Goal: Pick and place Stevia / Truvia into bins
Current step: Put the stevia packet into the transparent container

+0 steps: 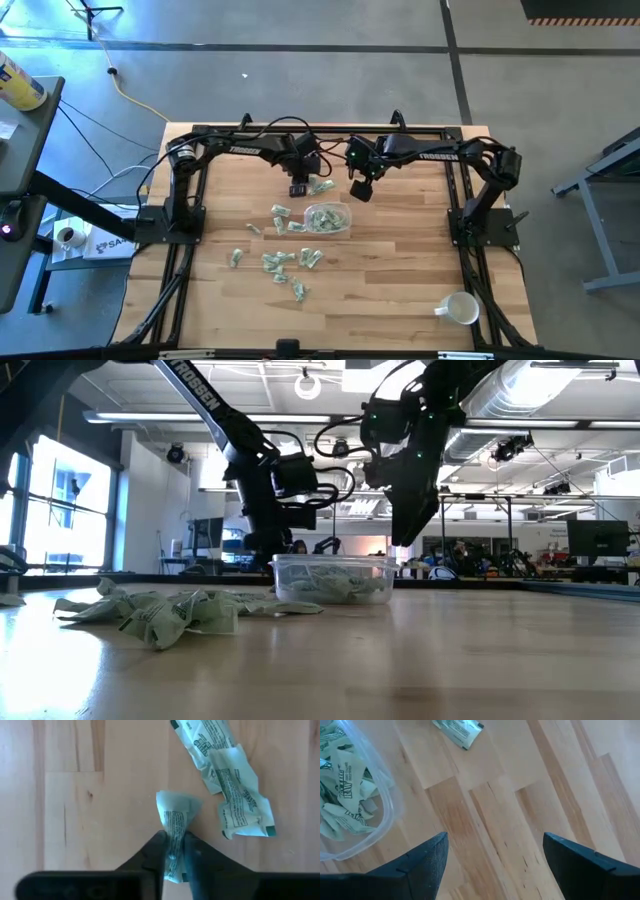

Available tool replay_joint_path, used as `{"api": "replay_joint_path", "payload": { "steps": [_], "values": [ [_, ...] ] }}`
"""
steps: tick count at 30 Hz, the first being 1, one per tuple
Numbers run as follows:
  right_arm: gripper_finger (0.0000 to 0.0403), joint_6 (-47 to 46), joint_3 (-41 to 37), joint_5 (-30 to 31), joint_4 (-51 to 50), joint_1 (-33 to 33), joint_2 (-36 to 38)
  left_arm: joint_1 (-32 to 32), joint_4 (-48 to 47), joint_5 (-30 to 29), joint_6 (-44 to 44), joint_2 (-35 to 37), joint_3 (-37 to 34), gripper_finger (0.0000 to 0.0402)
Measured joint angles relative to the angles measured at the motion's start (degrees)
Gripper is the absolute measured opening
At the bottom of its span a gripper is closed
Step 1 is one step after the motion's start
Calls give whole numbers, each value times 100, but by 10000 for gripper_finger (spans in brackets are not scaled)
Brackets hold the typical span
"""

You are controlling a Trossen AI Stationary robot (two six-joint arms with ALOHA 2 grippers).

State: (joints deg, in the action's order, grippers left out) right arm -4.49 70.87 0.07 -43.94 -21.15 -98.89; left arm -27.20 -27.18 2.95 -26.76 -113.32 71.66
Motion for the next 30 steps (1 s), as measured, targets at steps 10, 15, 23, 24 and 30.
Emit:
{"api": "replay_joint_path", "payload": {
  "steps": [10, 15, 23, 24, 30],
  "values": [
    [314, -215, 0, 81, 107, -24, 320, -34, -1334, -438, 149, -71, 683, 26],
    [314, -462, 0, 462, 136, -127, 709, -4, -1991, -134, 279, -52, 1387, 26],
    [314, -1436, 0, 1233, -134, -73, 1353, 272, -2315, 1082, 654, -47, 2156, 27],
    [314, -1603, 0, 1311, -262, -31, 1410, 374, -2316, 1206, 654, -43, 2177, 27],
    [314, -2130, -226, 1616, -816, 451, 1711, 1274, -2401, 794, 985, -35, 1966, 29]
  ]
}}
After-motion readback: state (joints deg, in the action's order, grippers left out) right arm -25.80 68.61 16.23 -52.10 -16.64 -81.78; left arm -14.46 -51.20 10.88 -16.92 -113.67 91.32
